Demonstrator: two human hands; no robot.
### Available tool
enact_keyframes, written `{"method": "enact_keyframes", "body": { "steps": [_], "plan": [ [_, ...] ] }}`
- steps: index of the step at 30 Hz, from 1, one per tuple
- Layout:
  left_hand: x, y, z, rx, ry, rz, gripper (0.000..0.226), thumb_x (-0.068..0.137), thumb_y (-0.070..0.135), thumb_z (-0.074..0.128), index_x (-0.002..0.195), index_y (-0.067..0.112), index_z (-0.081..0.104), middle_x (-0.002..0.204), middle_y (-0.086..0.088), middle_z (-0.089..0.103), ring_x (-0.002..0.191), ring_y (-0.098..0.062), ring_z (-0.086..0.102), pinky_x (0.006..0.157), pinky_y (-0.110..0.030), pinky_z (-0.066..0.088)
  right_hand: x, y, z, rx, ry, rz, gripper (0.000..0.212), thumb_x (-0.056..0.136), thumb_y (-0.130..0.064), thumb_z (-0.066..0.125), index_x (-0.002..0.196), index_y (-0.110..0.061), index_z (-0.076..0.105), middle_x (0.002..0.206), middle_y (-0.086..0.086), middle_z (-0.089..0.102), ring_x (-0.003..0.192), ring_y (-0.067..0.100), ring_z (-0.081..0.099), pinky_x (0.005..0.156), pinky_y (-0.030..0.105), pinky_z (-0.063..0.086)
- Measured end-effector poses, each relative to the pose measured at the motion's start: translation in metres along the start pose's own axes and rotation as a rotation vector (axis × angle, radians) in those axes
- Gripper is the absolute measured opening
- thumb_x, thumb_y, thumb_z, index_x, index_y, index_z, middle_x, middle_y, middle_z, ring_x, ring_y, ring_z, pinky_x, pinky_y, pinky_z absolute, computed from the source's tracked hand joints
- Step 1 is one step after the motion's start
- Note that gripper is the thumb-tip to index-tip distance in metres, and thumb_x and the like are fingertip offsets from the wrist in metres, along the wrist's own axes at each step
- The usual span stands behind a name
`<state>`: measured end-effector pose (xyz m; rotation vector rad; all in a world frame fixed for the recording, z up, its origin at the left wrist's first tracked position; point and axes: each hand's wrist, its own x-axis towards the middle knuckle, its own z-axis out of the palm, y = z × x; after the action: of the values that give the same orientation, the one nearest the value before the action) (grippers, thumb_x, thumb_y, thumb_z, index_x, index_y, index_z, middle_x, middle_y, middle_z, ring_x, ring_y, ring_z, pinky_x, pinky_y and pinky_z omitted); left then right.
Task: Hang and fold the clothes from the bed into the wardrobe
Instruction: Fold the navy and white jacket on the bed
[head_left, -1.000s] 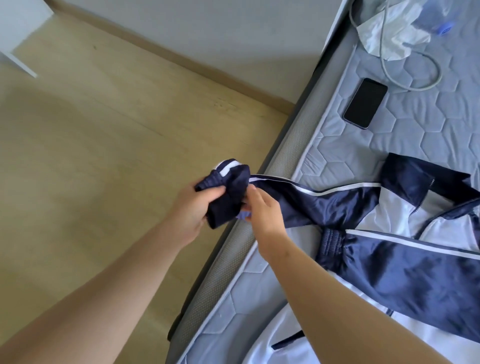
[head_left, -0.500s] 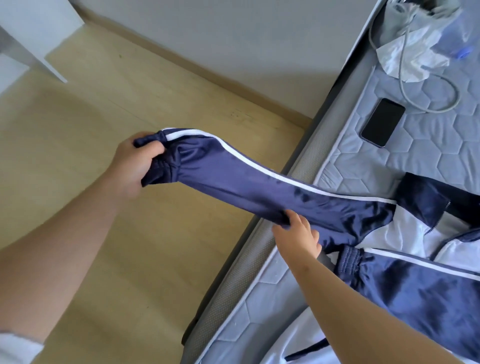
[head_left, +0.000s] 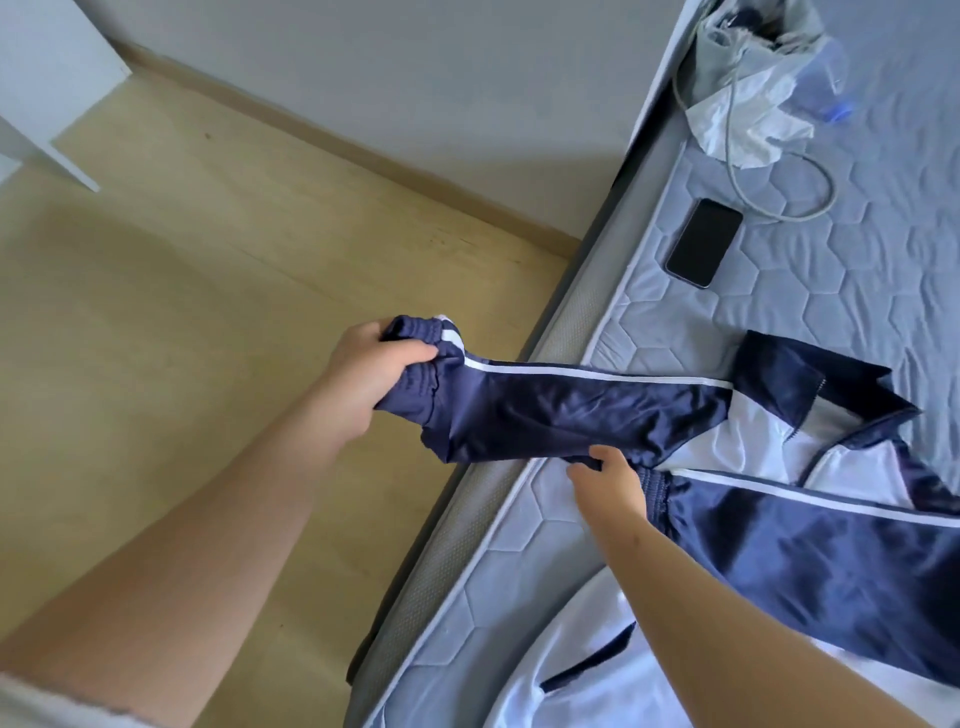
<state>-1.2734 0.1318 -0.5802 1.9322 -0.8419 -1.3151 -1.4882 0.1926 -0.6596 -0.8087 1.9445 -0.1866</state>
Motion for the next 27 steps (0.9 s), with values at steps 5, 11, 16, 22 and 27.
{"method": "enact_keyframes", "body": {
  "steps": [5, 11, 16, 22, 27],
  "plan": [
    [-0.043, 0.020, 0.085, -0.082, -0.198, -0.017, 0.021, 0.081, 0.002, 0.064, 0.069, 0.019, 0.063, 0.055, 0.009, 0.065, 0.048, -0.003, 0.061, 0.050, -0.014, 0.048, -0.012, 0.030, -0.053, 0.242, 0.115, 0.073, 0.013, 0.084, -0.011, 0.045, 0.092, -0.015, 0.054, 0.085, 0.015, 0.052, 0.074, 0.033, 0.048, 0.070, 0.036, 0.042],
    [-0.104, 0.036, 0.224, -0.109, -0.408, 0.018, 0.012, 0.076, 0.004, 0.067, 0.072, 0.015, 0.064, 0.080, -0.010, 0.066, 0.086, -0.029, 0.066, 0.085, -0.034, 0.051, -0.013, 0.061, -0.129, 0.736, 0.155, 0.122, 0.017, 0.097, -0.015, 0.041, 0.105, -0.016, 0.056, 0.086, 0.005, 0.059, 0.071, 0.020, 0.054, 0.063, 0.028, 0.044],
    [-0.165, 0.025, 0.340, -0.110, -0.590, -0.013, 0.015, 0.078, 0.006, 0.066, 0.090, 0.012, 0.071, 0.087, -0.008, 0.068, 0.091, -0.023, 0.065, 0.095, -0.040, 0.048, -0.008, 0.128, -0.191, 0.831, 0.288, 0.196, 0.023, 0.093, 0.005, 0.040, 0.107, -0.007, 0.054, 0.091, 0.019, 0.060, 0.076, 0.027, 0.057, 0.058, 0.023, 0.053],
    [-0.221, -0.008, 0.422, 0.001, -0.881, -0.121, 0.032, 0.089, 0.004, 0.053, 0.118, 0.015, 0.062, 0.105, -0.008, 0.063, 0.105, -0.025, 0.060, 0.099, -0.040, 0.045, -0.003, 0.224, -0.234, 0.814, 0.394, 0.286, 0.036, 0.085, 0.013, 0.049, 0.116, -0.004, 0.057, 0.086, 0.009, 0.063, 0.073, 0.018, 0.056, 0.071, 0.027, 0.048],
    [-0.240, -0.032, 0.463, 0.072, -0.884, -0.091, 0.036, 0.093, 0.003, 0.047, 0.127, 0.012, 0.055, 0.120, -0.014, 0.061, 0.114, -0.028, 0.056, 0.102, -0.042, 0.043, -0.001, 0.271, -0.251, 0.943, 0.430, 0.164, 0.046, 0.085, 0.007, 0.041, 0.121, -0.021, 0.053, 0.093, 0.001, 0.063, 0.078, 0.016, 0.058, 0.065, 0.027, 0.047]
  ]
}}
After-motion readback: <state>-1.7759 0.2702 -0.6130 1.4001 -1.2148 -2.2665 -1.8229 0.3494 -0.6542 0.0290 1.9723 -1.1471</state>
